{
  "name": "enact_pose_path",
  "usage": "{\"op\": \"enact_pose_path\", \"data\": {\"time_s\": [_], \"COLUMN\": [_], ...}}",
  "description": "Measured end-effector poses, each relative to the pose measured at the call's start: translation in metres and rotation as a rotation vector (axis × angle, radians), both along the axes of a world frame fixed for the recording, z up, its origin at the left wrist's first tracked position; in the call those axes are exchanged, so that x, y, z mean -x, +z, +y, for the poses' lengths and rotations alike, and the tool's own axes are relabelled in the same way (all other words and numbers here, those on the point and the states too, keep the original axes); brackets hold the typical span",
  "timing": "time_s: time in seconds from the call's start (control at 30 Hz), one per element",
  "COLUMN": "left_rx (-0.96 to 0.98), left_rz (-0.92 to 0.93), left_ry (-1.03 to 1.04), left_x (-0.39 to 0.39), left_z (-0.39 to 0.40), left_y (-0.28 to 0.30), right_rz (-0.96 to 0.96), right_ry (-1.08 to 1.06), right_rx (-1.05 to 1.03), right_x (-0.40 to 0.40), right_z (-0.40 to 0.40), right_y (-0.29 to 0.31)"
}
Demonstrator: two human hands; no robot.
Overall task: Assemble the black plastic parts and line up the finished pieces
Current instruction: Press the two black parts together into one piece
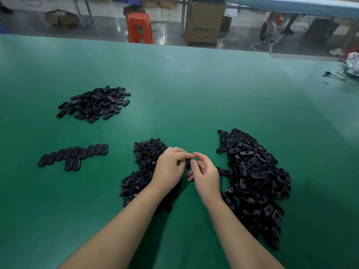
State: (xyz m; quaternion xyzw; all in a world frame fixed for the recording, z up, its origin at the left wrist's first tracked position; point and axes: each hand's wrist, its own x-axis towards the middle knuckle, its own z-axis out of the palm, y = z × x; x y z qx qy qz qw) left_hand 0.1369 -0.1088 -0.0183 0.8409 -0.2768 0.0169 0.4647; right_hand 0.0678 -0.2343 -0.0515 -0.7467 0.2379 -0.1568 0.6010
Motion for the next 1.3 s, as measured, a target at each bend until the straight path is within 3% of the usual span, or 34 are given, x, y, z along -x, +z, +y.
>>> {"op": "enact_pose_path", "data": {"time_s": [0.33,0.63,0.8,1.03,1.3], "left_rx": [-0.043,-0.223,-0.264,-0.661,-0.701], "left_rz": [0.332,0.124,-0.004,0.060,0.056], "left_ry": [-0.029,-0.082,0.176,0.267,0.236], "left_x": [-0.002,0.007,-0.002,-0.029,-0.031], "left_z": [0.008,0.005,0.016,0.064,0.070], "left_y": [0.000,0.013,0.024,0.029,0.021], "right_rz": [0.012,-0.019,-0.037,-0.044,-0.043], "right_ry": [-0.008,0.000,-0.003,-0.006,0.008], "right_rx": [-0.062,-0.131,-0.164,-0.148,-0.129], "right_x": [-0.002,-0.004,-0.003,-0.001,-0.001], "right_z": [0.004,0.010,0.009,0.010,0.011], "right_y": [0.001,0.005,0.008,0.008,0.009]}}
